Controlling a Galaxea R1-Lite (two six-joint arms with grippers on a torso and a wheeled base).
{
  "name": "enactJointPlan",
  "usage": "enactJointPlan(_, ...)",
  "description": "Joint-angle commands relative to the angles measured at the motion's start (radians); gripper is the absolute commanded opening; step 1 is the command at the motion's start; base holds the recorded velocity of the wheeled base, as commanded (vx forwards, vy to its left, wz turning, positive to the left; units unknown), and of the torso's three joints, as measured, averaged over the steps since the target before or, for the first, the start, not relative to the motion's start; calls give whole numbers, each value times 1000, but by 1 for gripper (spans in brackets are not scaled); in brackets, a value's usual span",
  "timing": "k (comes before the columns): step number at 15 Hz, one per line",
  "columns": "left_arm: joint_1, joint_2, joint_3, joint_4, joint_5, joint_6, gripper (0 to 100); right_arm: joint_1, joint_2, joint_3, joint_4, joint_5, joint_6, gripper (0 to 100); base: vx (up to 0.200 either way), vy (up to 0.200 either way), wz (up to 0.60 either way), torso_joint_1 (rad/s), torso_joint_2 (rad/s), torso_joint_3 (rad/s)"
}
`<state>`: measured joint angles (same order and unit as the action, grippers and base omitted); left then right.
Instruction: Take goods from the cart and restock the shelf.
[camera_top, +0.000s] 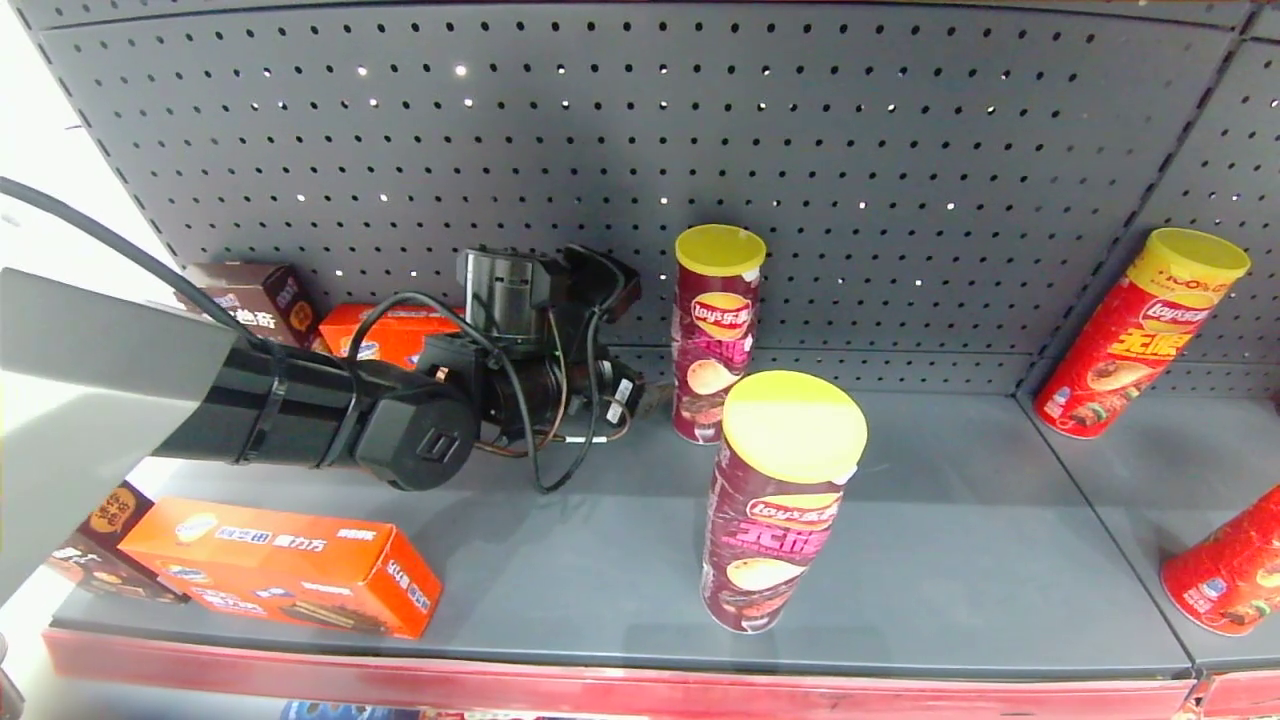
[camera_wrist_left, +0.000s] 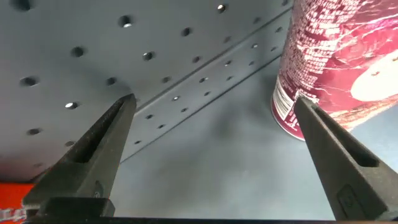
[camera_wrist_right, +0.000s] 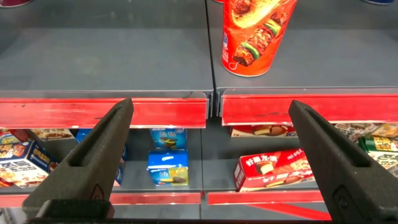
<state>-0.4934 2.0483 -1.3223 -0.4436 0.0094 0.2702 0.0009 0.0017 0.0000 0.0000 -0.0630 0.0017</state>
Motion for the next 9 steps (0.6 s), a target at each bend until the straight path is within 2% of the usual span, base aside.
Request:
enactJointPlan(1,-7,4,-1,0,1,0,100,1,1,0,0,0,1,100,0,0,0,0,0,0)
enactJointPlan(9,-14,-2,2,-3,11,-16,100,1,1,0,0,0,0,100,0,0,0,0,0,0)
